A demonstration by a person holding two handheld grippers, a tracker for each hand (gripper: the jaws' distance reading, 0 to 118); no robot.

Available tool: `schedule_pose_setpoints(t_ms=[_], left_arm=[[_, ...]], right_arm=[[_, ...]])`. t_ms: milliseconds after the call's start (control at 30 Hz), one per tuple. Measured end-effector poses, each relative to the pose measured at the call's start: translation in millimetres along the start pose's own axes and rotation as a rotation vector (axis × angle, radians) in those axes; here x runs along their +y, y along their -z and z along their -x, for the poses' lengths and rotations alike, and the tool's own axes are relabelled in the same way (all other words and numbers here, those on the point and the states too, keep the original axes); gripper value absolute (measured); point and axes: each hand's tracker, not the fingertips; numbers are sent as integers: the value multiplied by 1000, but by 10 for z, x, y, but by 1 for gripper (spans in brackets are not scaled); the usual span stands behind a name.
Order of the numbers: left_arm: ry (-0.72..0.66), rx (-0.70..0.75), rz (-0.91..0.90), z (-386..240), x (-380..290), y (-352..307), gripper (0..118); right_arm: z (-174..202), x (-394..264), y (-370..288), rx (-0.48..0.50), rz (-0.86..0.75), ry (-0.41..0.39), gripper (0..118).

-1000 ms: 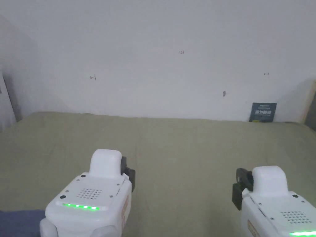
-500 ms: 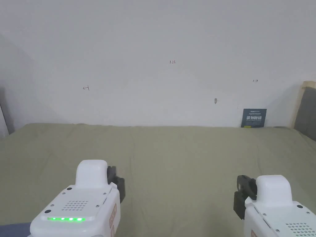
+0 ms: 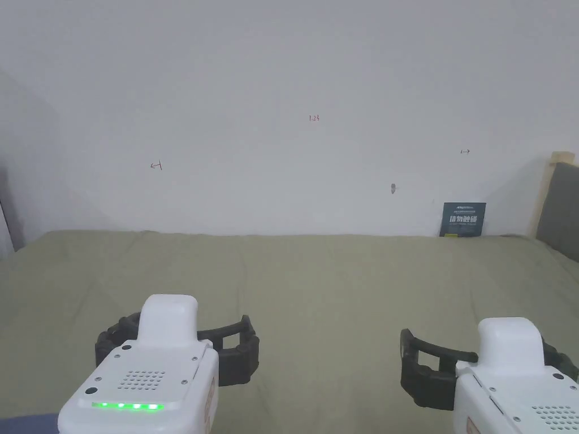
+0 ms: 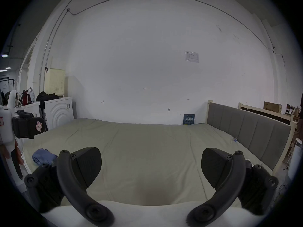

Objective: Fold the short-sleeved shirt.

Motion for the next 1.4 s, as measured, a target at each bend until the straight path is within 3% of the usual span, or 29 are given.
schedule_pose_setpoints(t_ms=[133, 233, 367, 467, 633, 967, 1133, 1267, 1400], left_arm=[[64, 50, 19, -62, -13, 40, 118], [-27, -30, 31, -17, 21, 12, 118], [40, 0, 3, -99, 57, -33, 118], [-3, -66, 59, -89, 112, -23, 118], [72, 58, 56, -179, 146, 18, 118], [-33, -72, 83, -3, 182, -42, 118], [25, 40, 85, -57, 197, -93, 118], [-31, 3, 102, -17, 258, -66, 118], [10, 1, 74, -59, 261, -135, 118]], right_arm=[[9, 39, -27, 1, -9, -7, 118], [-3, 48, -22, 3, -4, -5, 118], [-18, 54, -10, 12, 6, -3, 118], [-20, 45, -10, 7, 7, -5, 118], [-26, 34, -6, 17, 15, -2, 118], [-27, 52, 10, 16, 20, -5, 118], [-7, 73, 9, 27, 21, -7, 118], [11, 78, 16, 36, 20, -3, 118], [10, 87, 12, 35, 18, 0, 118]])
